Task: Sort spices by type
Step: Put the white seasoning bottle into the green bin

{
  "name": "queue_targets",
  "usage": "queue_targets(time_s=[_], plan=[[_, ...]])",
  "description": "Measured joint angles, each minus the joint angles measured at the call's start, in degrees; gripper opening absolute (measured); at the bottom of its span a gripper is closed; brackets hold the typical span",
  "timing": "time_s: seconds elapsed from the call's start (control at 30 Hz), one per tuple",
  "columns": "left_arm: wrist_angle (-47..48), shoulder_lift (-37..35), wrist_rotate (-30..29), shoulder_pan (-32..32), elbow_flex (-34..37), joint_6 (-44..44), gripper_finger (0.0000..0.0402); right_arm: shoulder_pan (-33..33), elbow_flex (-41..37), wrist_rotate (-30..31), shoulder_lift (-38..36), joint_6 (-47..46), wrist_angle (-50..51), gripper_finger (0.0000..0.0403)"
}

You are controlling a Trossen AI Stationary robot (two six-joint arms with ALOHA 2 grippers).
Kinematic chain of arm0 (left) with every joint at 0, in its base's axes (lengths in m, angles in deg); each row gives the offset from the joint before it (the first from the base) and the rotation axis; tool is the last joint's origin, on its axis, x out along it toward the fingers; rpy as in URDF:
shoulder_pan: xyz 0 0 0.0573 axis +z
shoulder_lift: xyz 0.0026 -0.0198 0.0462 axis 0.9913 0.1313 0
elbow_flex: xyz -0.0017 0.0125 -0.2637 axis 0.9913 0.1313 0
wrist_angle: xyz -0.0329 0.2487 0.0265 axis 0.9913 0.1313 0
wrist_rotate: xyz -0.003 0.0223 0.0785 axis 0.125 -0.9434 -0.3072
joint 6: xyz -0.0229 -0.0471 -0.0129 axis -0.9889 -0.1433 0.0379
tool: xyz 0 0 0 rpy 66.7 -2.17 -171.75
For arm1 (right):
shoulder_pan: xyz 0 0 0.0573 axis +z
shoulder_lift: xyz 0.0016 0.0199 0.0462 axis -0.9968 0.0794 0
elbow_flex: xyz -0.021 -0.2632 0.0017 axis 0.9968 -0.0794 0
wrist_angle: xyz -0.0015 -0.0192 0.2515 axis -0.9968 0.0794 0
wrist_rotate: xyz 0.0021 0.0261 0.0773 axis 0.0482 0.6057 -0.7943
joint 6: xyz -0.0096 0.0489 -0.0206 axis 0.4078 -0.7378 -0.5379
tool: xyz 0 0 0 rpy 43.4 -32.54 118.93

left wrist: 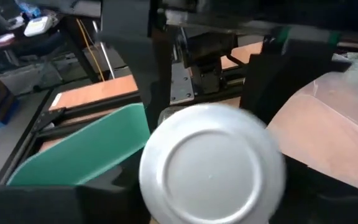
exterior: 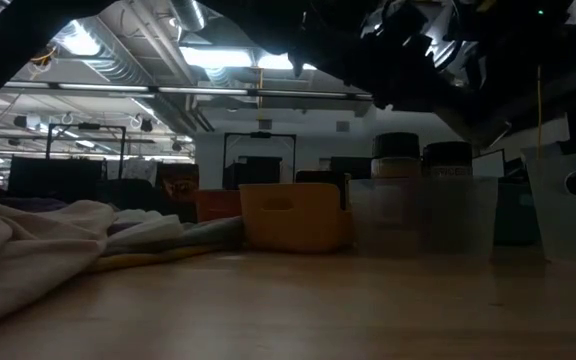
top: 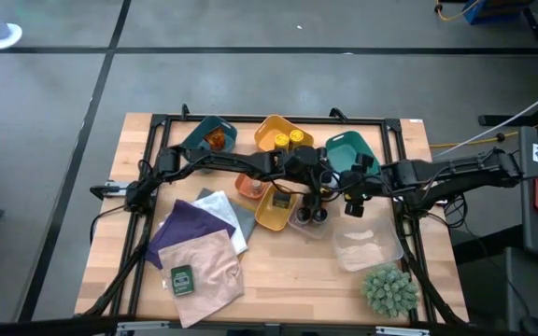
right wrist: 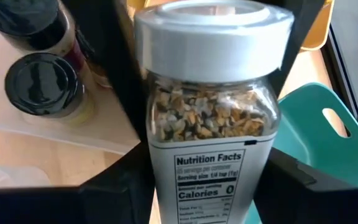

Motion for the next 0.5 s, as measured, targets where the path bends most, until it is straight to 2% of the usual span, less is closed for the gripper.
queue_targets(time_s=[0.1, 0.23, 0.5], plan=[[-0.15, 0.0, 0.0, -0.02, 0.0, 0.15, 0.0243, -0.02, 0.0, 0.29, 0.0, -0.07, 0.07, 0.0203], [1.2, -0.54, -0.11, -0.02, 0.0, 0.2, 0.0258, -0.02, 0.0, 1.38, 0.0, -0.06, 0.0, 0.0203], [16.33, -7.04, 0.02, 1.13, 0.0, 0.77, 0.0257, -0.03, 0.0, 4.12, -1.07, 2.63, 0.44, 0.0203]])
